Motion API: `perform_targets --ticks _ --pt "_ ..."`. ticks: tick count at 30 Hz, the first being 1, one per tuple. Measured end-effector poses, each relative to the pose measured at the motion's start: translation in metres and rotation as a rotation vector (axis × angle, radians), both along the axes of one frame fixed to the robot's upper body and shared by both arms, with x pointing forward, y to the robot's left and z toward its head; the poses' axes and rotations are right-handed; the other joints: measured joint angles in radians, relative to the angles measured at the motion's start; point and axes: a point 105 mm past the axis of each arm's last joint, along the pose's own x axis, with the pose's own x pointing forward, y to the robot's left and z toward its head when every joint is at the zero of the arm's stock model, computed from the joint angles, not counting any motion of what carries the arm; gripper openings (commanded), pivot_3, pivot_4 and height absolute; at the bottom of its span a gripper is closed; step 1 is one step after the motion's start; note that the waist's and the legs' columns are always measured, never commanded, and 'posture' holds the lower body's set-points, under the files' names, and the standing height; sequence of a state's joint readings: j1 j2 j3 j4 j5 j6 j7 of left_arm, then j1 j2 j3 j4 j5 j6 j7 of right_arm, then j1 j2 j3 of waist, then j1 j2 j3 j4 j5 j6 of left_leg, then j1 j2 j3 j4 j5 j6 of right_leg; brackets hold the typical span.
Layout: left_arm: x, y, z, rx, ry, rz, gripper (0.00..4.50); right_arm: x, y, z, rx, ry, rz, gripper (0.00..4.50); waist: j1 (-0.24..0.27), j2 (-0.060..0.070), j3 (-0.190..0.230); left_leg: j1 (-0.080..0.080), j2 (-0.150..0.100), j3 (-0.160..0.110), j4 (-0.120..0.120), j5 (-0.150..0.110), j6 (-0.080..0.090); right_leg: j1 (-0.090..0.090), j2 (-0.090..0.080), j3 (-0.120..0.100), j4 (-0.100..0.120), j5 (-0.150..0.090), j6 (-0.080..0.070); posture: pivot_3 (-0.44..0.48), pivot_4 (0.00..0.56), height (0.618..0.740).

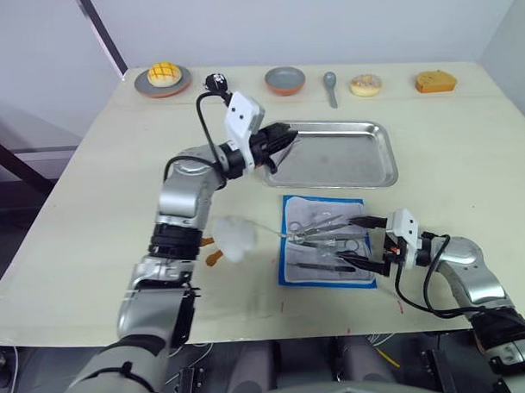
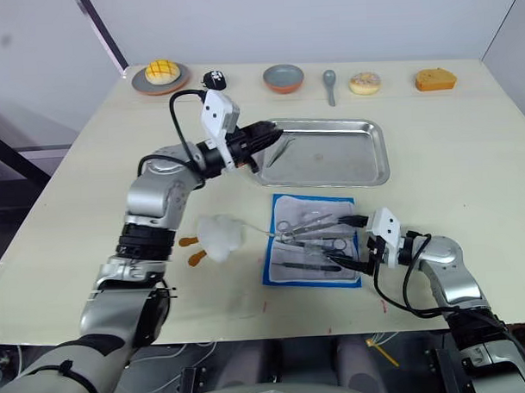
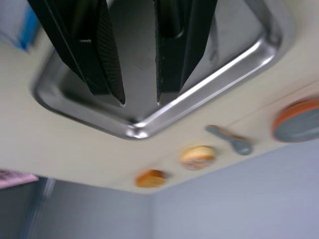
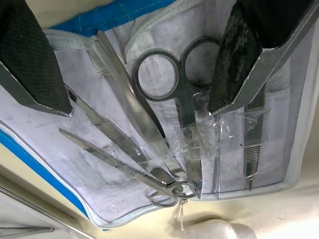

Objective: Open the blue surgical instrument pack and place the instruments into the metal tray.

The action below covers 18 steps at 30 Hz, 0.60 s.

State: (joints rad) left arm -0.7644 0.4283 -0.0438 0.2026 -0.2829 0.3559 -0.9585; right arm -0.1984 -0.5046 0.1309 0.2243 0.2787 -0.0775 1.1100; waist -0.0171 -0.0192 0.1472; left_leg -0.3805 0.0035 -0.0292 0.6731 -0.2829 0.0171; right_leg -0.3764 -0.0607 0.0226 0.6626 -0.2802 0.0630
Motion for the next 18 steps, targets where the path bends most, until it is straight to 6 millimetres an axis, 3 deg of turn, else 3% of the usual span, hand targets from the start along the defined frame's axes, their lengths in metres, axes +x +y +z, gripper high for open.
perform_targets --ticks 4,7,12,18 --pt "-0.024 0.025 -0.007 0.089 0.028 -0.137 1.06 0.000 0.002 0.000 0.001 -0.002 0.005 4.50 -0.004 0.000 0.000 0.001 0.000 0.000 -0.001 0.000 0.000 0.000 0.001 0.000 0.000 0.000 0.000 0.000 0.150 0.740" --pt "-0.044 0.048 -0.013 0.168 0.074 -0.230 1.87 0.000 0.001 0.000 0.000 -0.002 0.004 4.50 -0.002 0.000 0.000 0.001 0.001 0.000 -0.001 -0.001 0.002 0.000 0.001 0.000 0.000 0.000 0.000 0.000 0.150 0.740" --pt "-0.072 0.071 -0.005 0.256 0.102 -0.381 4.35 0.000 0.001 -0.001 0.001 -0.003 0.004 4.50 0.000 -0.001 0.000 0.001 0.001 0.000 -0.001 -0.003 0.005 0.000 0.001 0.000 0.000 0.000 0.000 0.000 0.150 0.740" --pt "-0.087 0.095 -0.002 0.337 0.133 -0.390 4.44 -0.003 -0.001 -0.001 -0.002 -0.003 0.003 4.50 0.001 -0.001 0.000 0.001 0.001 0.000 -0.002 -0.003 0.005 0.000 0.001 0.000 -0.001 0.000 0.000 0.000 0.150 0.740"
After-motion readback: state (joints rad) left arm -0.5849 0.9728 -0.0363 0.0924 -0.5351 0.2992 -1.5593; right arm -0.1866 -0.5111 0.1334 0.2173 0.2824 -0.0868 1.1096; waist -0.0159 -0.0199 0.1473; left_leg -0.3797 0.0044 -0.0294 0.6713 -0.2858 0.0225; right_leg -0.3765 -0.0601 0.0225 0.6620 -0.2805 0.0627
